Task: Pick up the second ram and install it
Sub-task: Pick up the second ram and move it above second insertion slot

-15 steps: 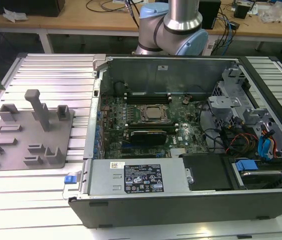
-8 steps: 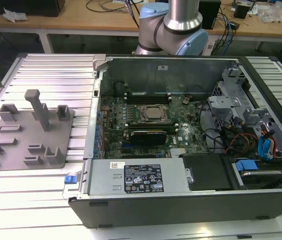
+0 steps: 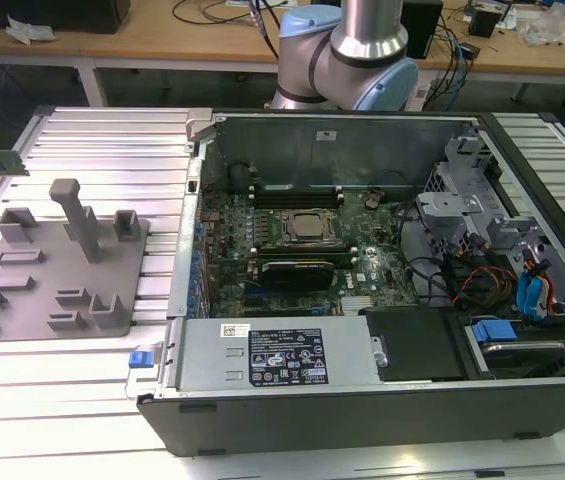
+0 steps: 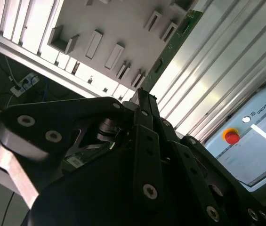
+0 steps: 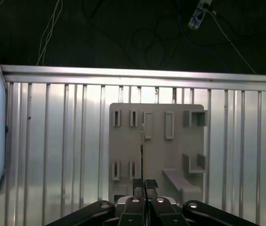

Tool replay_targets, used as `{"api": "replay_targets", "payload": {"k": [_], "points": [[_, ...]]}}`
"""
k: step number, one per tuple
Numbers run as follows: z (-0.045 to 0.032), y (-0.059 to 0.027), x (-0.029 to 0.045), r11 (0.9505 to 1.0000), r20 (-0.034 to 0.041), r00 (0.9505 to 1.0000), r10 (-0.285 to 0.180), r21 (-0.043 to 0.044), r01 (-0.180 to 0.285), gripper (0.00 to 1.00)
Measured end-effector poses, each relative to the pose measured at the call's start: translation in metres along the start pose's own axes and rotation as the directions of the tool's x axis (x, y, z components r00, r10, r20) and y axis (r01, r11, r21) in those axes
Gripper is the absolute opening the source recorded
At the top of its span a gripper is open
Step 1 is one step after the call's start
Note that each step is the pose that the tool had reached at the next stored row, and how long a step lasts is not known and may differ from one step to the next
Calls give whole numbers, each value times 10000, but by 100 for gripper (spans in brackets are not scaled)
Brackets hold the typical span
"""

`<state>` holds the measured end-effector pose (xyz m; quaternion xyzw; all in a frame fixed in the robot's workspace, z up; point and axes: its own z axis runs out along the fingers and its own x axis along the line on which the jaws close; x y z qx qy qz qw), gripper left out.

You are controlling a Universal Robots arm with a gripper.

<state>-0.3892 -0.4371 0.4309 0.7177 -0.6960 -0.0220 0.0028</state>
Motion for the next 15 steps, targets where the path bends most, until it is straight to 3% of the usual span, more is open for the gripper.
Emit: {"api": "replay_targets", "payload": {"k": [7, 15], "points": [[-3, -93, 3, 10000, 0, 10000, 0, 0, 0, 9], [-11, -318, 9, 10000, 0, 10000, 0, 0, 0, 9]]}}
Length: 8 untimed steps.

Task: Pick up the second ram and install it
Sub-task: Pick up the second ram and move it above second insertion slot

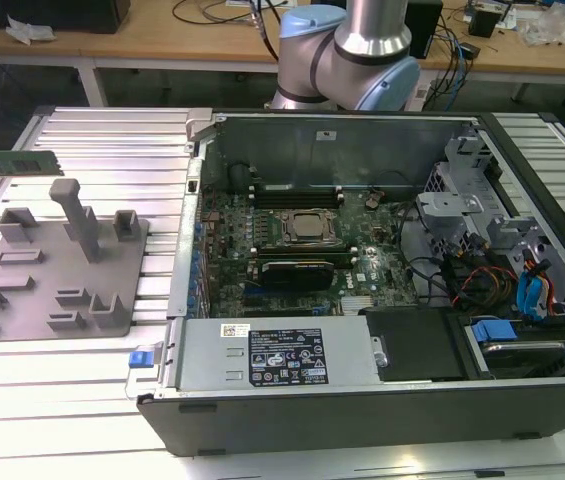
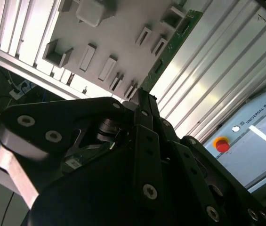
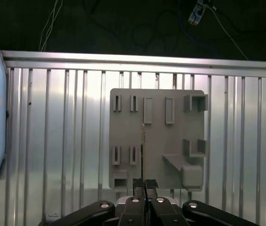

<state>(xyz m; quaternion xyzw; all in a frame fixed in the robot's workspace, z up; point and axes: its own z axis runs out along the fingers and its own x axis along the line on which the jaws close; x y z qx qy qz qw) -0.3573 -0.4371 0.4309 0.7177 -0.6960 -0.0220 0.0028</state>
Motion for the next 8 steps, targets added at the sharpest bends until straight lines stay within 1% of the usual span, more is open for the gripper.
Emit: {"api": "replay_targets", "payload": {"k": [1, 4, 6, 8], "points": [[-1, -18, 1, 10000, 0, 10000, 0, -1, 0, 9], [-5, -153, 5, 10000, 0, 10000, 0, 0, 0, 9], [-7, -193, 6, 10000, 0, 10000, -1, 0, 1, 9], [-10, -272, 8, 10000, 0, 10000, 0, 0, 0, 9]]}}
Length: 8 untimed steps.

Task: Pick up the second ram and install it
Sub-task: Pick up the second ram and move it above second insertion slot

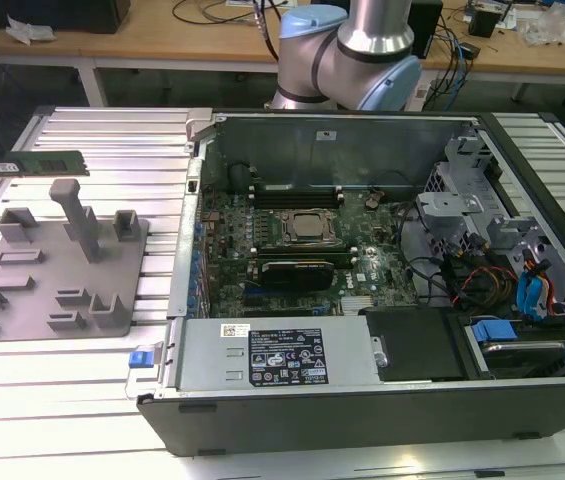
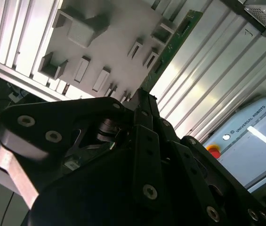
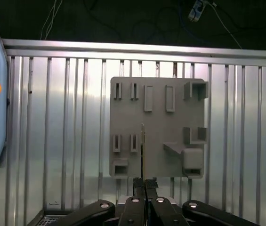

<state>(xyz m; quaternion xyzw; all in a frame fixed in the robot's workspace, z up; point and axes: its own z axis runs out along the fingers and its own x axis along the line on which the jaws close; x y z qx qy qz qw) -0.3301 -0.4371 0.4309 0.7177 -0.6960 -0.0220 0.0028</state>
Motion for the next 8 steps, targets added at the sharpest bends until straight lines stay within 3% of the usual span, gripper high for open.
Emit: {"api": "replay_targets", "payload": {"k": [8], "points": [[-7, -183, 6, 10000, 0, 10000, 0, 0, 0, 9]]}}
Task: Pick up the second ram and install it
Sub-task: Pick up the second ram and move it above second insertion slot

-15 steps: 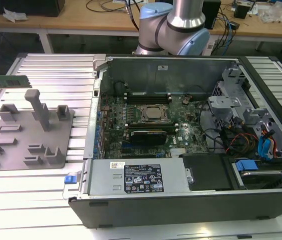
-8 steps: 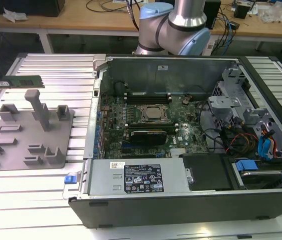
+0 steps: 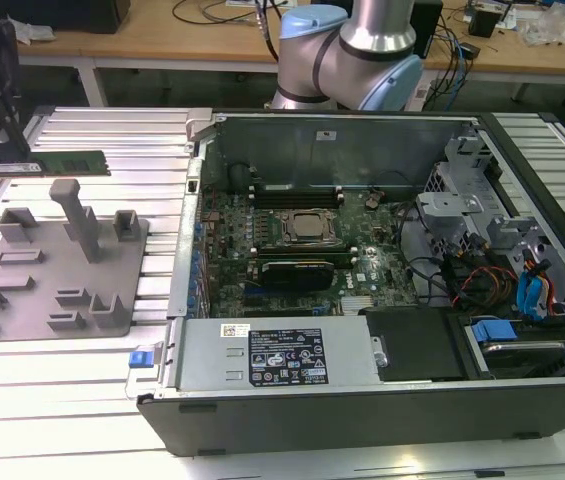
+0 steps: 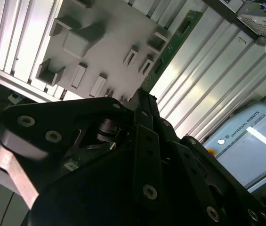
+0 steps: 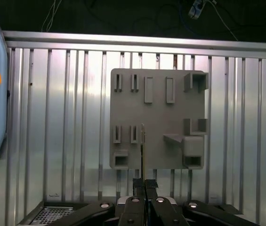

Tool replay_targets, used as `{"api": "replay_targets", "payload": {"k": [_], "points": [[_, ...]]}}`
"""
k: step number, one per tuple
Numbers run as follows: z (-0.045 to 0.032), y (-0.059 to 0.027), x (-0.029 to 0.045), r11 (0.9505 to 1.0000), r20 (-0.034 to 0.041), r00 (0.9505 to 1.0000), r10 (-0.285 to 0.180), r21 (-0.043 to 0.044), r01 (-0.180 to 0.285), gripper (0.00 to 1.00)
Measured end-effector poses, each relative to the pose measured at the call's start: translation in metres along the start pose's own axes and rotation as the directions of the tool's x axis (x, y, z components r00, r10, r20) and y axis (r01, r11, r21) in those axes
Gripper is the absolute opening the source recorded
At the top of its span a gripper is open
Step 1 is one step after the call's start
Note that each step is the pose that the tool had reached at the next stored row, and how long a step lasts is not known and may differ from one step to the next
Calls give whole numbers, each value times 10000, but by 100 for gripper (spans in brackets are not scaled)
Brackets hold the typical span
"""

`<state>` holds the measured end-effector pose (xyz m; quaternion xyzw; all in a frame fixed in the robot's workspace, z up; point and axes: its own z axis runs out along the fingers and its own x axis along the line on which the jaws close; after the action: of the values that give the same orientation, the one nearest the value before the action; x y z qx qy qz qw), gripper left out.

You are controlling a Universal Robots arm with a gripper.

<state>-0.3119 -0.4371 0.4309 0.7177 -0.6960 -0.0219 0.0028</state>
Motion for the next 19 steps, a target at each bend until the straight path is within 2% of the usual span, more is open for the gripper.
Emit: {"api": "replay_targets", "payload": {"k": [12, 16, 19], "points": [[-15, -435, 13, 10000, 0, 10000, -1, 0, 1, 9], [-18, -513, 15, 10000, 1, 10000, 0, 0, 0, 9], [-21, -603, 18, 10000, 1, 10000, 0, 0, 0, 9]]}}
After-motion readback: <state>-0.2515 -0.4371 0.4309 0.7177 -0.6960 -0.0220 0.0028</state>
